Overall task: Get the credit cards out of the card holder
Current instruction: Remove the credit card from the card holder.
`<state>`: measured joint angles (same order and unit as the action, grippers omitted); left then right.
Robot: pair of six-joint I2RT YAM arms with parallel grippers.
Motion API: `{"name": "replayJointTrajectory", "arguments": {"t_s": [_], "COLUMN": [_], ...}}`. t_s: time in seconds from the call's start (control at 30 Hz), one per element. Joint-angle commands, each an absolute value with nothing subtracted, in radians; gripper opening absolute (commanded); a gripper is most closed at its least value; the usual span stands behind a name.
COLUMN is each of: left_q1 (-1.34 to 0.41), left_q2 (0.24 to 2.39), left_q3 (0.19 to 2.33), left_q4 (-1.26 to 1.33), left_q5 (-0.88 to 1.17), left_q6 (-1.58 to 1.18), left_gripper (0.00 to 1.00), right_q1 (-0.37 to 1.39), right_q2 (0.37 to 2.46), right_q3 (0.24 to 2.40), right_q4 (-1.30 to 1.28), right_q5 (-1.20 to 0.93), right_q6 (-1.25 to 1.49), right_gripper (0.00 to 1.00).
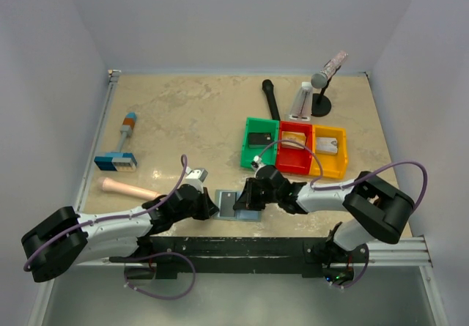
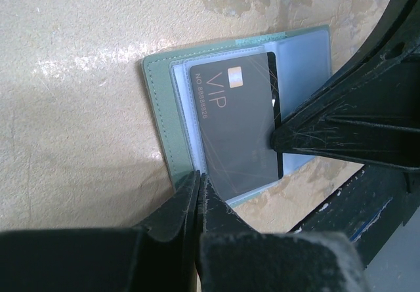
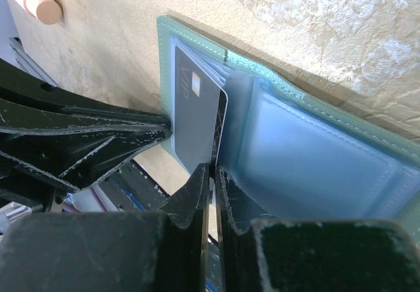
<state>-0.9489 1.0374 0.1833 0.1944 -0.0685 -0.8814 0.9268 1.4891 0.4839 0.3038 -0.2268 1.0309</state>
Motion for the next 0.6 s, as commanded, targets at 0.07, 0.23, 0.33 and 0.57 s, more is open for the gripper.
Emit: {"name": "replayJointTrajectory", "arguments": {"t_s": [0.07, 0.23, 0.33, 0.57], "left_q1": [-0.942, -0.942, -0.942, -0.942], "left_q2": [1.048, 1.055, 1.061, 1.081], "left_q3": [0.167, 0.167, 0.164, 0.161], "left_q4": [0.150, 0.160, 0.167, 0.186], "left_q5": [-0.106, -0.101, -0.097, -0.094], "left_q6": [-0.897, -0.897, -0.896, -0.899], "left_gripper": [0.00, 0.00, 0.00, 0.00], "right_q1": [0.917, 0.916, 0.914, 0.913], "right_q2": [1.462, 1.471, 1.474, 1.502], "right_q3": [0.468, 0.466, 0.460, 0.439], "right_q4": [0.327, 0.362, 0.391, 0.505], "right_q5": [-0.232, -0.249, -0.250, -0.261], "right_q6": [1.031, 1.029, 1.032, 1.065], "right_gripper": [0.09, 0.18, 0.24, 0.27]}}
